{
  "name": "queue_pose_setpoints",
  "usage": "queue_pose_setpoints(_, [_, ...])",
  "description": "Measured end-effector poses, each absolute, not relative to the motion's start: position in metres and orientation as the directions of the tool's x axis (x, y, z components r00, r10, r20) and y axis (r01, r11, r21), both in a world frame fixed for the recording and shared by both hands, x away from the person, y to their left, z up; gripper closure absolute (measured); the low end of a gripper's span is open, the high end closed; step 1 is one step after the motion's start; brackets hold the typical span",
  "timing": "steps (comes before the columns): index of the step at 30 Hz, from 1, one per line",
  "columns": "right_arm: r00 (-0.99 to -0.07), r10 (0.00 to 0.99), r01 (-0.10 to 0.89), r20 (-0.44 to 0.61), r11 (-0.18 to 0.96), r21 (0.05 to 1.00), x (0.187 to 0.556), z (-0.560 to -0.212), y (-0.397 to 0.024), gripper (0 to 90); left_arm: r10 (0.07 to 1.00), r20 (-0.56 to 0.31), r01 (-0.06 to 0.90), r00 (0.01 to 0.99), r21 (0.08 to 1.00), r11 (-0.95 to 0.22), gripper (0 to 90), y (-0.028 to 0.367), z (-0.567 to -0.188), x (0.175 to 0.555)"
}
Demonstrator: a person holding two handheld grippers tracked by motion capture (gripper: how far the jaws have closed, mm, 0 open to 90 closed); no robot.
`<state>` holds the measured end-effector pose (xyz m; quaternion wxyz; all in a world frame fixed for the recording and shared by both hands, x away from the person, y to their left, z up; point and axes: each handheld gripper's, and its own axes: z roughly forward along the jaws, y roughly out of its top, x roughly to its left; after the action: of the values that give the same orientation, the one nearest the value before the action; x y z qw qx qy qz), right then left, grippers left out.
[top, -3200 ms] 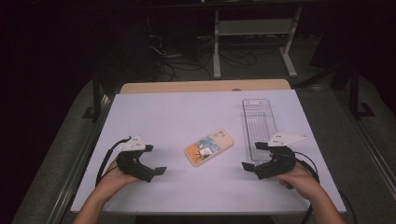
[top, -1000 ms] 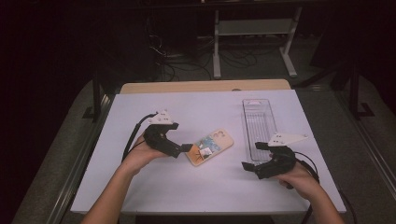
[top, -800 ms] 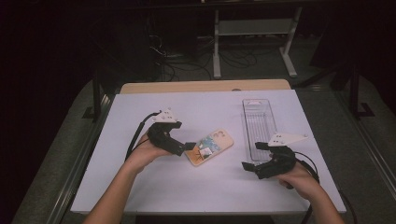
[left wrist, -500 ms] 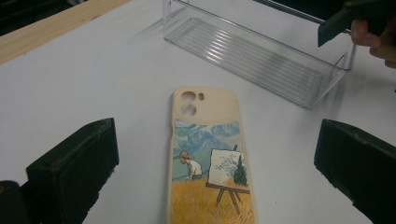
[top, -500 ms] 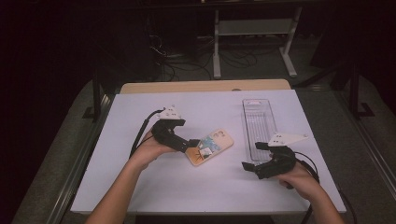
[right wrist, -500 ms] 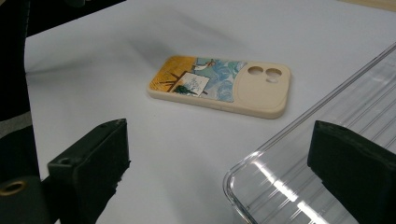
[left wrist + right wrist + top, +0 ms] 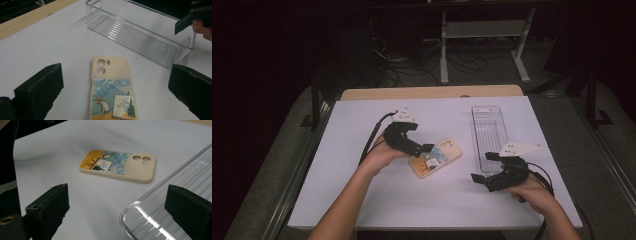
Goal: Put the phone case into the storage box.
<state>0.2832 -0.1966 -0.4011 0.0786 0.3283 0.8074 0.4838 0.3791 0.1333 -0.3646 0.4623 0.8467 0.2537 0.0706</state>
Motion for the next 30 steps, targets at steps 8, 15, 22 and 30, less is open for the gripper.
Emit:
queue_pose_setpoints(8, [-0.774, 0.605, 0.451, 0.185, 0.322, 0.833, 0.2832, -0.4011, -0.1965, 4.9, 0.496, -0.113, 0.363, 0.861, 0.819, -0.444, 0.0, 0.1242, -0.3687, 0.3851])
queue_pose_setpoints(15, [-0.776, 0.604, 0.449, 0.184, 0.323, 0.833, 0.2829, -0.4012, -0.1966, 4.9, 0.501, -0.114, 0.365, 0.858, 0.821, -0.438, 0.0, 0.1263, -0.3684, 0.3851])
queue_pose_setpoints(22, [-0.776, 0.604, 0.449, 0.184, 0.322, 0.834, 0.2825, -0.4015, -0.1967, 4.9, 0.503, -0.112, 0.369, 0.857, 0.814, -0.448, 0.0, 0.1242, -0.3708, 0.3833])
queue_pose_setpoints(30, [-0.775, 0.603, 0.451, 0.189, 0.318, 0.834, 0.2824, -0.4014, -0.1967, 4.9, 0.513, -0.101, 0.377, 0.852, 0.798, -0.47, 0.0, 0.1236, -0.3736, 0.3825])
